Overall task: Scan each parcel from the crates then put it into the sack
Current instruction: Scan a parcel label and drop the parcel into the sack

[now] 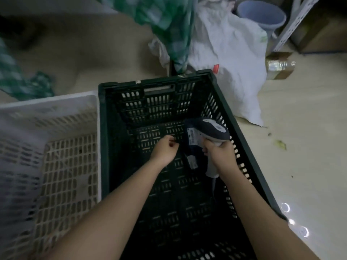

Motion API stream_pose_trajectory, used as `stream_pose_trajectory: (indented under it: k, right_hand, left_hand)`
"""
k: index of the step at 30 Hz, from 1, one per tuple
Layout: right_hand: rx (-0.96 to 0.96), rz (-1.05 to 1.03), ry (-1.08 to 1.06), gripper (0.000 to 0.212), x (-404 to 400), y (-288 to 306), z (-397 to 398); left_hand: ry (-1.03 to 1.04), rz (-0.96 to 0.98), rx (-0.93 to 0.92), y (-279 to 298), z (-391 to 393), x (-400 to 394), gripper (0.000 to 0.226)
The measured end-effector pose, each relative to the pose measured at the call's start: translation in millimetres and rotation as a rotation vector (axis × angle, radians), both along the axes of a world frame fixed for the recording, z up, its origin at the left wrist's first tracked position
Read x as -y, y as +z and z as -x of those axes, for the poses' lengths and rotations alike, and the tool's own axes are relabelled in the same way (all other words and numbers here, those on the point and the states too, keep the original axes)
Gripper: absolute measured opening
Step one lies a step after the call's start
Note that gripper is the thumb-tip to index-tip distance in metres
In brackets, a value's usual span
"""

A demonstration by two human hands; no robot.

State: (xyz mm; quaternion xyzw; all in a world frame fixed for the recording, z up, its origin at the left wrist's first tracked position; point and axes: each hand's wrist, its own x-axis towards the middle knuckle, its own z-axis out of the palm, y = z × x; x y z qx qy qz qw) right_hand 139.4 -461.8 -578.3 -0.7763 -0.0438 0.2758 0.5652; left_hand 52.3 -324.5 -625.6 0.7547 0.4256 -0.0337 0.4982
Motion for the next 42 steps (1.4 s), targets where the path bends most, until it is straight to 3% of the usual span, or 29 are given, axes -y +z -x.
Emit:
stream_pose_trajectory:
  k: [5, 12, 15, 20, 25, 29, 33, 36, 39, 42]
  right_hand:
    - [0.066, 0.021, 0.110, 0.005, -20.1, -30.7, -22.1]
    - [0.153, 0.030, 0.134, 0.013, -18.1, -33.4, -34.2]
    - [0.125, -0.005, 0.126, 0.010, -18.4, -33.4, -34.7]
    - [0.123, -0.016, 0.088, 0.005, -19.4, -31.3, -33.8]
    - [0.095, -0.081, 0.008, 0.020, -17.3, -22.0, -17.8]
    - [0.074, -0.163, -0.061, 0.036, -17.3, 12.5, 10.7]
    - [0.133, -0.276, -0.097, 0.038, -16.1, 78.7, 39.1]
    - [0.208, -0.388, -0.077, 0.052, -12.3, 139.4, 53.5]
    - [0.301, -0.434, -0.013, 0.063, -5.0, 192.8, 68.7]
    - [0.308, -0.434, 0.131, 0.059, 7.0, 234.3, 93.2]
  left_hand:
    - [0.082, 0.088, 0.029, -71.4, -43.1, -12.2, 0.046]
    - [0.236, 0.378, 0.261, -107.9, -80.3, -11.3, 0.058]
    - [0.241, 0.455, 0.229, -111.7, -88.1, -6.9, 0.041]
    - [0.358, 0.317, 0.218, -98.4, -78.2, -6.6, 0.014]
    - [0.306, -0.033, 0.202, -41.7, -41.1, -31.1, 0.014]
    - [0.208, -0.204, 0.179, 26.9, -9.7, -36.1, 0.017]
    - [0.215, -0.315, 0.306, 115.0, 26.8, -23.6, 0.017]
    - [0.209, -0.460, 0.421, 187.2, 57.7, -8.5, 0.020]
    - [0.160, -0.539, 0.408, 246.5, 93.1, 7.0, 0.026]
    - [0.111, -0.605, 0.378, 286.9, 135.0, 23.7, 0.032]
